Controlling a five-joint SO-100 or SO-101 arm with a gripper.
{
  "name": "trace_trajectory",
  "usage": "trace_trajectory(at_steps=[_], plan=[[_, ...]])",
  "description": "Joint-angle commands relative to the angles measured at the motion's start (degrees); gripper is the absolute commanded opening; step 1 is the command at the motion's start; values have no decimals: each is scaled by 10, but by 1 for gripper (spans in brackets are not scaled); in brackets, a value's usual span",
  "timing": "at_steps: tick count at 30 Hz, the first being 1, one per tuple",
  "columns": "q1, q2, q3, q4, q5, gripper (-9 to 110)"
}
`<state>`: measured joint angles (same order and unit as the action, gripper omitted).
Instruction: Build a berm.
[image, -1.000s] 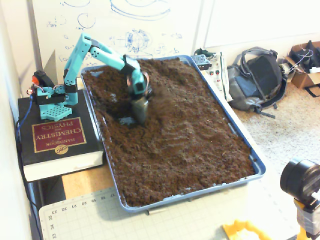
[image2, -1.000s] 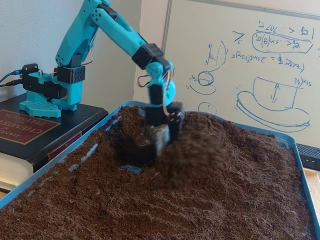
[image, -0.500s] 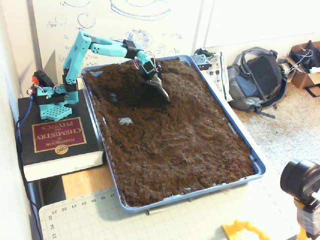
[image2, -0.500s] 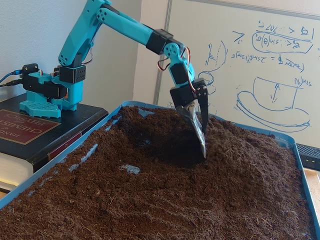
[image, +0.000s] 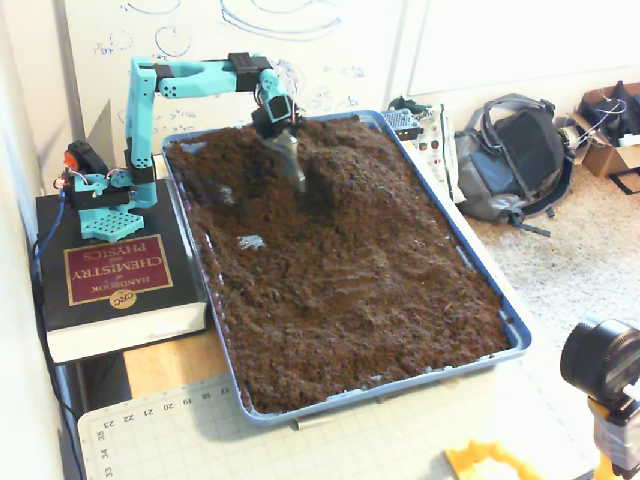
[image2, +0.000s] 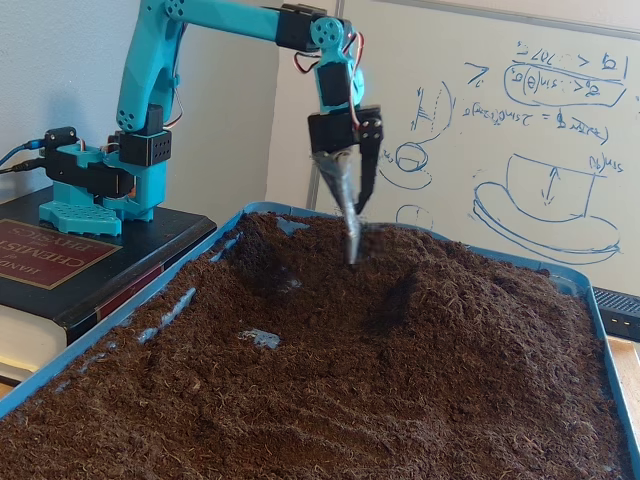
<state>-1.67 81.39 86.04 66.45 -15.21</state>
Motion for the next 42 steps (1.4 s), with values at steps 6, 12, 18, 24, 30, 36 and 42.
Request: trace_trajectory(at_steps=[6,12,18,24,30,36,42], plan=[[-43,-18,88,-78,4,1],[-69,-79,210,-259,11,1],[-93,-92,238,-392,72,0],[-101,-91,182,-419,124,0],[-96,-98,132,-419,149,0],[-98,-89,102,-420,196,0],[-104,-61,80,-419,207,0]])
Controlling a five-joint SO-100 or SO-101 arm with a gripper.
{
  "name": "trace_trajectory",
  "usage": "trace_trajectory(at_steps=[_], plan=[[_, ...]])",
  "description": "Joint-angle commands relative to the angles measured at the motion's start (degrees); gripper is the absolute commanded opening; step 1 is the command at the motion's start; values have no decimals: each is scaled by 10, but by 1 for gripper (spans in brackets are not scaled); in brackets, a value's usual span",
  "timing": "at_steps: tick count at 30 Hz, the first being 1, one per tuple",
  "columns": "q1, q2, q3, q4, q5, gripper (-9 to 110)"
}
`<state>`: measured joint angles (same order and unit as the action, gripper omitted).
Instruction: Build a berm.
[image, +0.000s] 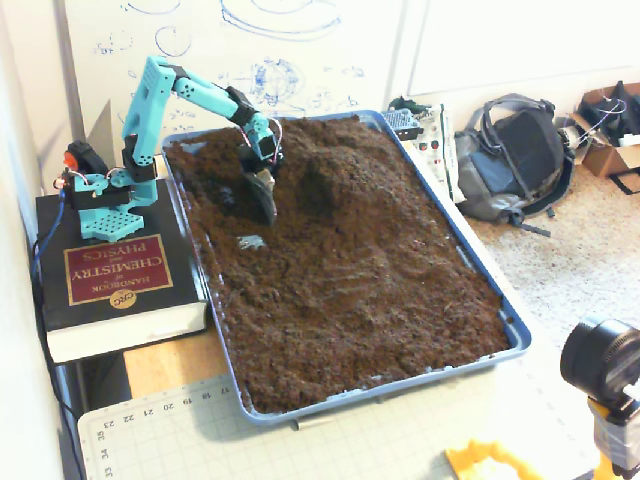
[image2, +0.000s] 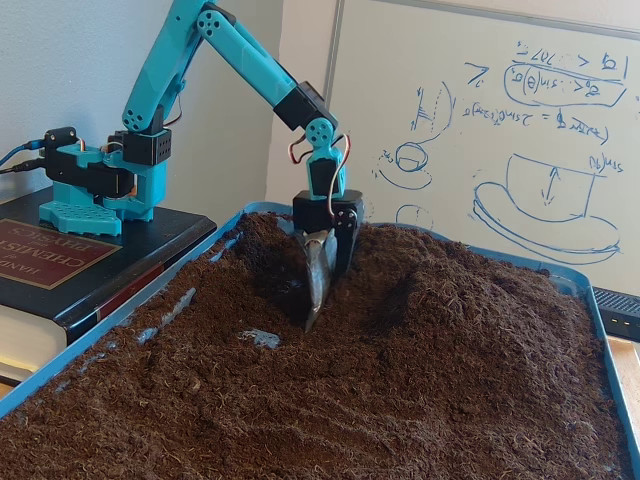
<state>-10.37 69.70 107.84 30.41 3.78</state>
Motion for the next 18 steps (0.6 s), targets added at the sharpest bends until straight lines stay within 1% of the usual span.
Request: trace_trajectory(at_steps=[1,18], plan=[[-18,61,-138,-59,18,0],[-38,142,-118,-53,18,0]])
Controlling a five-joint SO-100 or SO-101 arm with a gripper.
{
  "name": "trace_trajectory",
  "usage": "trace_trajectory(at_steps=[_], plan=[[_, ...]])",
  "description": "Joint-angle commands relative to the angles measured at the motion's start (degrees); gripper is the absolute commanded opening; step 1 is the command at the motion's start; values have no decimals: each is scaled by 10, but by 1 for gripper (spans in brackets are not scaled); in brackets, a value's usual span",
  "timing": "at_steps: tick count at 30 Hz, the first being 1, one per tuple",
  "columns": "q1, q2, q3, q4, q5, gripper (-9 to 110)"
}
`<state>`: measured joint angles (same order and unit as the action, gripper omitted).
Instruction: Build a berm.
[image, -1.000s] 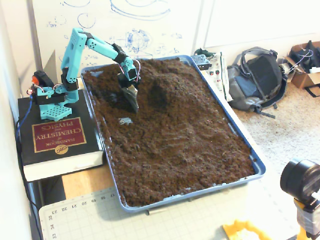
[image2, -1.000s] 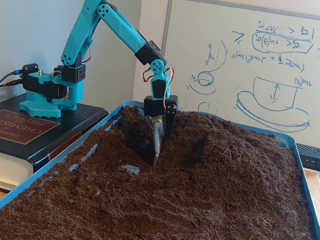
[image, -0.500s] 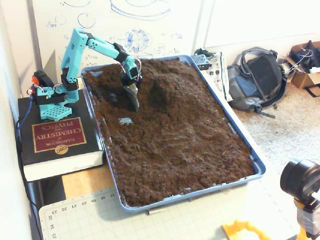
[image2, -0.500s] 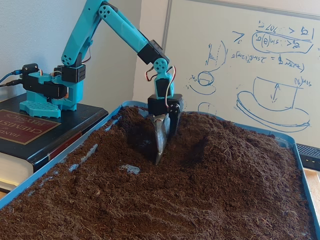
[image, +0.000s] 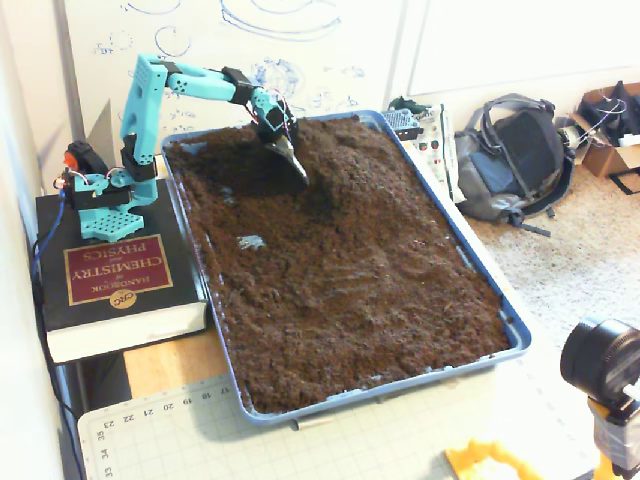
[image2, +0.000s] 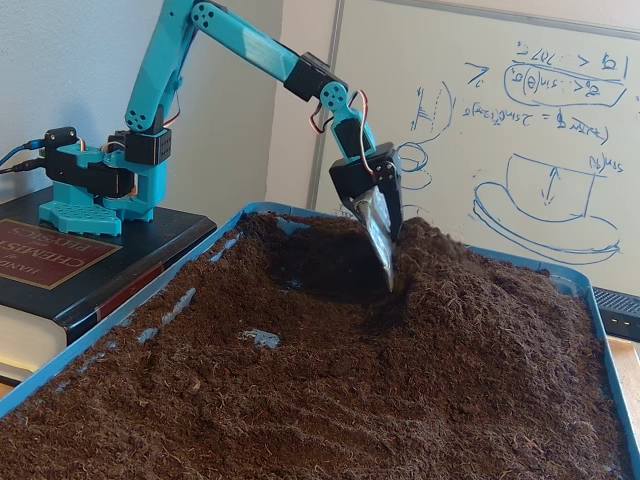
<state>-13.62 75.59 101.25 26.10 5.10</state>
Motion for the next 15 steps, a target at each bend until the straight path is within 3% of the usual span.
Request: trace_trajectory(at_steps=[1,8,15], plan=[[-11,91,-42,-3,5,0],[-32,215,-6,62,5,0],[-11,275,-25,31,-6,0]])
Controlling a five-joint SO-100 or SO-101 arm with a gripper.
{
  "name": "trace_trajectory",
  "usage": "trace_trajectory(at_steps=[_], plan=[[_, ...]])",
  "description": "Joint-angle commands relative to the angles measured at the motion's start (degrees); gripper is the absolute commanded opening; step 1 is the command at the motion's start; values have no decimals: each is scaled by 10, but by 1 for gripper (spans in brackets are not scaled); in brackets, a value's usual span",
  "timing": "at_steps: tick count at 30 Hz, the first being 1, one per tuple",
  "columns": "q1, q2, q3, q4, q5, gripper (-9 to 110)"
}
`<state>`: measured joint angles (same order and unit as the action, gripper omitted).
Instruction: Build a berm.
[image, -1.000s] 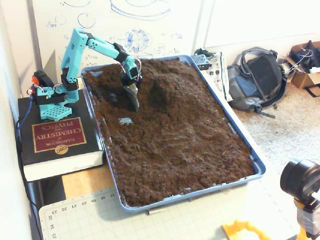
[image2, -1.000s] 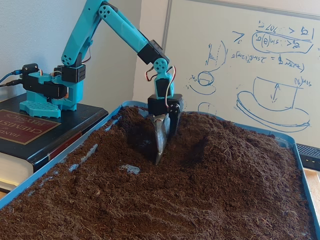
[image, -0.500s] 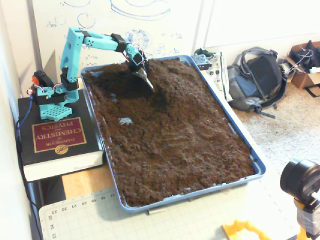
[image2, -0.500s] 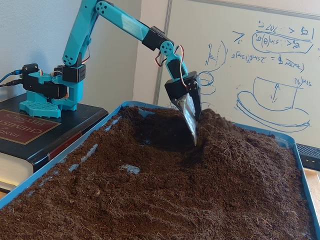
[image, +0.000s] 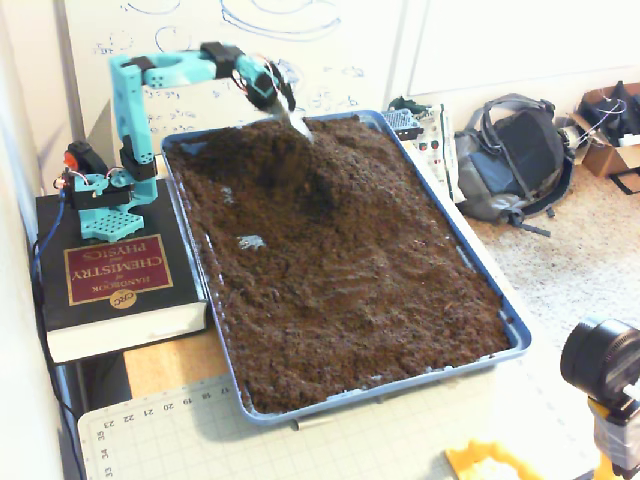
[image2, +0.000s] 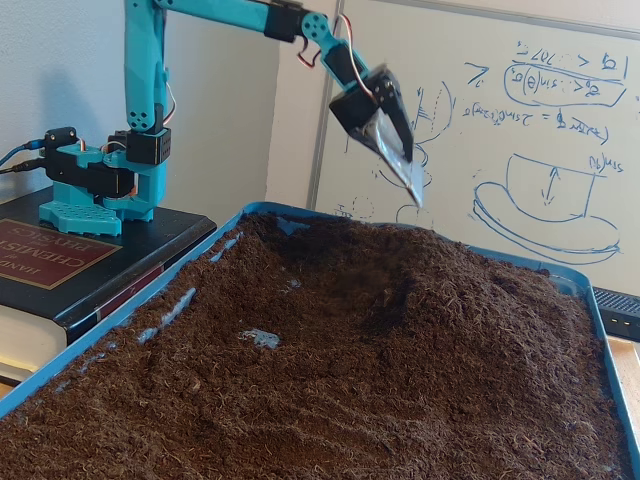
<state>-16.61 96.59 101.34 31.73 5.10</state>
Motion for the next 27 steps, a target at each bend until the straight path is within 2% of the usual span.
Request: trace_trajectory(at_steps=[1,6,12,21,27], plan=[[30,58,-36,-44,-6,0],[61,-45,-115,-168,-6,0],[96,-219,-285,-272,-7,0],[154,-478,-542,-284,-127,1],[213,-604,-660,-284,-144,1]])
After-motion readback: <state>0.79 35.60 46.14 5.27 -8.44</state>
